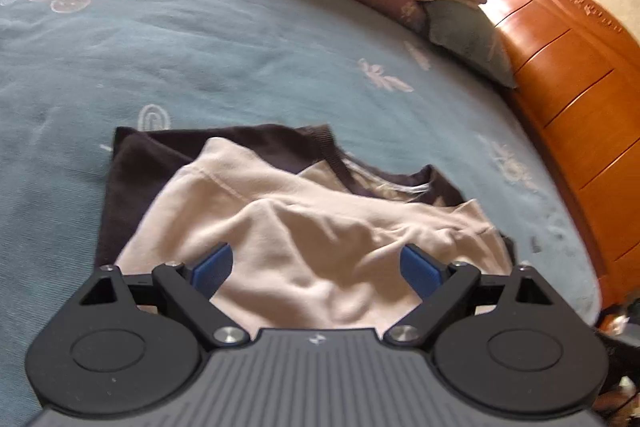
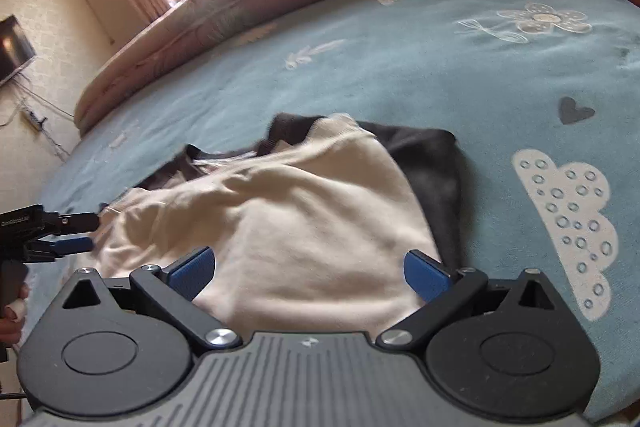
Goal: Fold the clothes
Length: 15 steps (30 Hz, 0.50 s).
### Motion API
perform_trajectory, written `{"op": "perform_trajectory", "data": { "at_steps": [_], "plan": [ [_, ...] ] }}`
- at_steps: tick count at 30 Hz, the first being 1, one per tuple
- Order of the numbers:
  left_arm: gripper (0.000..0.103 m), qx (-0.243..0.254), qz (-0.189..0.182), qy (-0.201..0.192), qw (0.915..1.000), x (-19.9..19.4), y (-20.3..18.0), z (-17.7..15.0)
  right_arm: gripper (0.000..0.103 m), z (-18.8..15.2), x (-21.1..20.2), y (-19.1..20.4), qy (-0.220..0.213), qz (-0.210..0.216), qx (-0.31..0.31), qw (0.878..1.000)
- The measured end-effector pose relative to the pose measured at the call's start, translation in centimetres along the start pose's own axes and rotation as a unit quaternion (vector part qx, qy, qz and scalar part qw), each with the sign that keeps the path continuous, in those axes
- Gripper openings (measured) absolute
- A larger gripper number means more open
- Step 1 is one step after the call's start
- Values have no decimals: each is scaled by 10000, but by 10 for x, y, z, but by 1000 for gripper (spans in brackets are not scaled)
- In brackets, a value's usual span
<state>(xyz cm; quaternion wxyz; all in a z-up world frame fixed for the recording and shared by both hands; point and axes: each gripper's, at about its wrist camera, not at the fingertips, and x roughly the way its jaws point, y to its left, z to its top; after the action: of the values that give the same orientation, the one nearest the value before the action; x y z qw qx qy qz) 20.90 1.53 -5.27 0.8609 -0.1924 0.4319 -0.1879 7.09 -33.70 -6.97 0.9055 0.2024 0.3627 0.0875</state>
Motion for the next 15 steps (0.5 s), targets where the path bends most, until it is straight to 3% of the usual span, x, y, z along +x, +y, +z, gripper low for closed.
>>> {"op": "perform_trajectory", "data": {
  "at_steps": [2, 5, 8, 10, 12, 15],
  "plan": [
    [91, -256, -298, 35, 9992, 3, 1, 6, 103, 7, 5, 16, 31, 529, -116, 9985],
    [91, -474, -194, -11, 9987, 7, 4, 11, 103, 15, 28, 48, 323, 1331, -309, 9901],
    [91, -591, -133, 28, 9982, 7, 10, 12, 103, 18, 61, 84, 676, 1820, -541, 9795],
    [91, -633, -173, 76, 9978, 6, 14, 11, 103, 17, 84, 102, 1013, 2017, -695, 9717],
    [91, -650, -149, 155, 9977, 7, 19, 10, 103, 12, 106, 110, 1287, 1907, -835, 9696],
    [91, -736, 140, 278, 9968, 14, 32, 7, 103, 11, 111, 106, 1090, 1652, -1098, 9741]
  ]
}}
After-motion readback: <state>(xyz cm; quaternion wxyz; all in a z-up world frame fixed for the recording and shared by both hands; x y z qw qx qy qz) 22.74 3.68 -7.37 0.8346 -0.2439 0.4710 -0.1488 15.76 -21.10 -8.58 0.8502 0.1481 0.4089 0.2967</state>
